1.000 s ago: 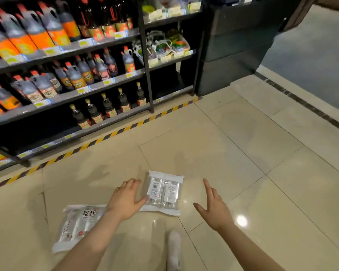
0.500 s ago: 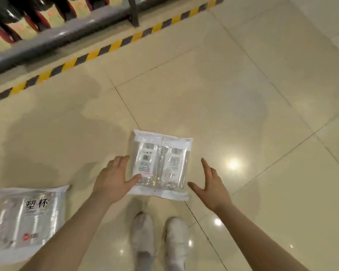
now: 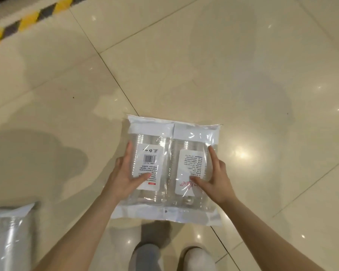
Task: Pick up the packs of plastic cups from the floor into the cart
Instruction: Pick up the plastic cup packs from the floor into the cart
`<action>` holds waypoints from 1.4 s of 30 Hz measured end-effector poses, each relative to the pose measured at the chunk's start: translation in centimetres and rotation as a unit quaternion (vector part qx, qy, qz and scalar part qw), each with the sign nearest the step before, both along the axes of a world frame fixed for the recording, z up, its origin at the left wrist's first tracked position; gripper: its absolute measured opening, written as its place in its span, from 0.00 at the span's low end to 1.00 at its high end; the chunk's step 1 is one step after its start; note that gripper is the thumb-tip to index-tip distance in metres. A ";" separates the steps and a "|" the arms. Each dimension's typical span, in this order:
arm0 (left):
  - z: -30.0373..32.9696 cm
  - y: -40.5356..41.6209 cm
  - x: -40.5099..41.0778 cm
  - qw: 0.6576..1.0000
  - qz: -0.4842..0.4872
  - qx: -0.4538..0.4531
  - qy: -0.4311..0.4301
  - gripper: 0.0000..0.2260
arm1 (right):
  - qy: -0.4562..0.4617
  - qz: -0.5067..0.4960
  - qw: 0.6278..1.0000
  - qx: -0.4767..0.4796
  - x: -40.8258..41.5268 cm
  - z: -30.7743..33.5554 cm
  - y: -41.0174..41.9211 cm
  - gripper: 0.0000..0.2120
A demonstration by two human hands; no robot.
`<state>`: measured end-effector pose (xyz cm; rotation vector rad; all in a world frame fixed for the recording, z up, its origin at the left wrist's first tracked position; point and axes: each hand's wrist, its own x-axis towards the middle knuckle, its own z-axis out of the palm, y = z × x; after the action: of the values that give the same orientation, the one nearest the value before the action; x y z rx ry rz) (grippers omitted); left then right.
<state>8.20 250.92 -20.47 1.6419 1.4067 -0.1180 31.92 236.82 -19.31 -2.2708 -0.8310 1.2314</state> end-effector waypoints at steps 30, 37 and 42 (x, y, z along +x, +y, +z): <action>68.1 -5.5 -4.8 0.979 0.147 0.138 0.012 0.45 | -0.002 0.226 0.969 0.102 0.8 66.0 7.6 0.50; 72.3 -14.9 -6.9 0.922 0.346 0.172 0.027 0.45 | 0.050 0.398 0.907 0.130 -2.7 69.0 9.8 0.54; 74.7 -23.6 -10.6 0.866 0.458 0.199 0.039 0.47 | 0.052 0.538 0.829 0.144 -9.7 72.5 7.5 0.53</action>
<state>-2.39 227.30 54.19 1.0997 2.2372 0.7037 22.22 244.30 53.21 -1.3937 -2.2267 1.4487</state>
